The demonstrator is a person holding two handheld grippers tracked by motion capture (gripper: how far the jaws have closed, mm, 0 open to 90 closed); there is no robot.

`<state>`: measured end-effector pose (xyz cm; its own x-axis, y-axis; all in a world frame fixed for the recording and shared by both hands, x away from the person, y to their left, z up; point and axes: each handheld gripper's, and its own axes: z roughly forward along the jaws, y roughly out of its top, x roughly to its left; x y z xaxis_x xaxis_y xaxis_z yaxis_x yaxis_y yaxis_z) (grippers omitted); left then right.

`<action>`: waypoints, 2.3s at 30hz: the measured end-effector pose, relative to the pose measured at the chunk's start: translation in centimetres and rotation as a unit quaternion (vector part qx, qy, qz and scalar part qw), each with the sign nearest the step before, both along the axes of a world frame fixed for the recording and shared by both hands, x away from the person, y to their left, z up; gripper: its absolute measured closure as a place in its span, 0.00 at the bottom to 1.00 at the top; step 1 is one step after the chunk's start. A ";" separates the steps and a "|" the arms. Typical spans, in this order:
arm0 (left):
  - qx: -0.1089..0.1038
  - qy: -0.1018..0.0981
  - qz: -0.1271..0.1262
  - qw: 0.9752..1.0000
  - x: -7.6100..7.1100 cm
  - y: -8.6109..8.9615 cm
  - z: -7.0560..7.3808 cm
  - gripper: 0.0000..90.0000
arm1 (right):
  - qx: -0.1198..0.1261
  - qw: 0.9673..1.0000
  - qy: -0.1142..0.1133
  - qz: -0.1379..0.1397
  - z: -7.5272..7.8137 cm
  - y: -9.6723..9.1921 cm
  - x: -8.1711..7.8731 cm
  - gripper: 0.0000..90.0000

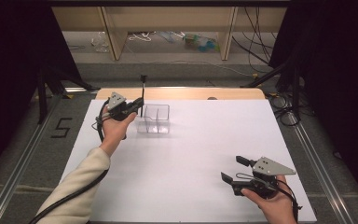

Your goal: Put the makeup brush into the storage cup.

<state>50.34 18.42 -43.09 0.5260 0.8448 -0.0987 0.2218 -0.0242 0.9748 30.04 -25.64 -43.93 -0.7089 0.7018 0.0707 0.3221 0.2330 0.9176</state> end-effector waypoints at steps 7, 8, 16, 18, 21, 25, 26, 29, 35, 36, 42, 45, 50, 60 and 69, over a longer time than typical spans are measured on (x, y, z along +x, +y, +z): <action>0.005 0.002 0.001 1.000 -0.1 0.0 -0.2 0.95 | 0.002 1.000 0.008 0.000 0.0 0.0 -0.1 0.21; 0.005 0.003 0.001 1.000 -0.2 0.0 -0.3 0.95 | 0.000 1.000 0.004 0.001 0.0 0.0 -0.1 0.21; 0.006 0.005 0.002 1.000 -0.2 0.1 -0.5 0.95 | 0.001 1.000 0.008 0.000 0.0 0.0 -0.1 0.21; 0.006 0.005 0.001 1.000 -0.2 0.1 -0.5 0.95 | 0.001 1.000 0.008 0.000 0.0 0.0 -0.1 0.21; 0.009 0.008 0.001 1.000 -0.3 0.1 -0.7 0.95 | 0.001 1.000 0.008 0.000 0.0 0.1 -0.1 0.21; 0.011 0.008 -0.001 1.000 -0.2 0.0 -0.9 0.95 | 0.000 1.000 0.004 0.001 0.0 0.0 -0.1 0.21; 0.011 0.010 0.000 1.000 -0.3 -0.1 -1.0 0.95 | 0.000 1.000 0.004 0.001 0.0 0.0 -0.1 0.21; 0.013 0.011 0.000 1.000 -0.3 -0.1 -1.1 0.95 | 0.001 1.000 0.008 0.001 0.0 0.0 -0.1 0.21; 0.015 0.015 -0.004 1.000 -0.2 -0.2 -1.4 0.95 | 0.000 1.000 0.005 0.001 0.0 0.0 -0.1 0.21; 0.014 0.016 -0.002 1.000 -0.2 -0.2 -1.4 0.95 | 0.001 1.000 0.007 0.001 0.0 0.0 -0.1 0.21; 0.016 0.018 0.000 1.000 -0.2 -0.2 -1.5 0.95 | 0.001 1.000 0.008 0.001 0.0 0.1 -0.1 0.21; 0.017 0.020 0.000 1.000 -0.2 -0.2 -1.6 0.95 | 0.000 1.000 0.004 0.001 0.0 0.0 -0.1 0.21; 0.017 0.022 0.000 1.000 -0.1 -0.1 -1.7 0.95 | 0.001 1.000 0.008 0.000 0.0 0.1 -0.1 0.21; 0.009 0.029 0.003 1.000 -0.1 0.1 -1.6 0.95 | 0.000 1.000 0.004 0.000 -0.1 0.1 0.0 0.21; -0.019 0.033 0.006 0.999 -1.3 1.1 -0.4 0.48 | -0.001 1.000 -0.004 0.002 0.0 0.0 0.0 0.21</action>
<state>49.01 19.51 -43.51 0.5069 0.8461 -0.1649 0.2849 0.0162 0.9584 30.00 -25.66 -43.95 -0.7116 0.6997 0.0631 0.3134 0.2357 0.9199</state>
